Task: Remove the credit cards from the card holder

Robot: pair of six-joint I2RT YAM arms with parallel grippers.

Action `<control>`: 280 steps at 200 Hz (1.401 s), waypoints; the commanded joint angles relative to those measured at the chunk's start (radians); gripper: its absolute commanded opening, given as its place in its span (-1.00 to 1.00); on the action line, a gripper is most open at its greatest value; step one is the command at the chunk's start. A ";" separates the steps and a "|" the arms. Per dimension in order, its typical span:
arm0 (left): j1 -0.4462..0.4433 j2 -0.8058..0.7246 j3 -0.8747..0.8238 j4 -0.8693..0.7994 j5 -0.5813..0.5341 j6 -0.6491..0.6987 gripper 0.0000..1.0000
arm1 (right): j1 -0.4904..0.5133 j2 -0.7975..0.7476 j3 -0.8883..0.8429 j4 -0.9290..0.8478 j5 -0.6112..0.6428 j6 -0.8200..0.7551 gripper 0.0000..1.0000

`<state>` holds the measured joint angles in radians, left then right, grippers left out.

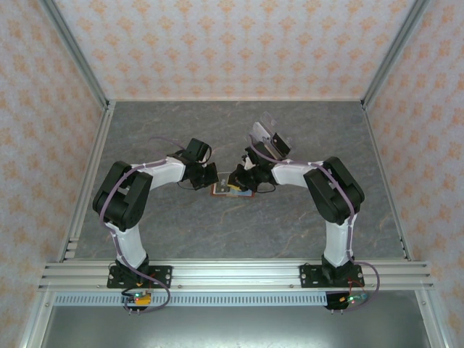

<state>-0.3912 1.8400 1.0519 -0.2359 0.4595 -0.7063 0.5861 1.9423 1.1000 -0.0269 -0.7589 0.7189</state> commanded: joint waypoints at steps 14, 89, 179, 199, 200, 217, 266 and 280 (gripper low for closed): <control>-0.004 0.027 -0.027 -0.026 -0.029 0.007 -0.90 | -0.007 -0.027 -0.039 0.108 -0.008 0.016 -0.77; 0.000 0.022 -0.033 -0.030 -0.032 0.011 -0.90 | -0.029 -0.063 -0.097 0.225 -0.050 0.056 -0.79; 0.006 0.019 -0.027 -0.038 -0.029 0.018 -0.90 | -0.043 -0.109 -0.112 0.122 -0.013 -0.020 -0.92; 0.008 0.016 -0.020 -0.043 -0.028 0.023 -0.90 | -0.048 -0.113 -0.117 0.093 0.000 -0.036 -0.94; 0.009 0.015 -0.019 -0.045 -0.028 0.023 -0.90 | -0.049 -0.113 -0.117 0.091 0.001 -0.037 -0.95; 0.008 0.011 -0.011 -0.052 -0.027 0.028 -0.90 | -0.054 -0.120 -0.118 0.045 0.029 -0.061 -0.95; 0.006 -0.036 0.010 -0.036 0.022 0.039 -0.87 | -0.055 -0.116 -0.102 -0.016 0.055 -0.103 -0.95; 0.006 -0.066 0.007 -0.016 0.044 0.038 -0.85 | -0.054 -0.105 -0.090 -0.016 0.046 -0.104 -0.95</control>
<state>-0.3904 1.8378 1.0466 -0.2272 0.4782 -0.6918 0.5377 1.8526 0.9943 0.0059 -0.7391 0.6476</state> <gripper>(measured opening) 0.068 0.044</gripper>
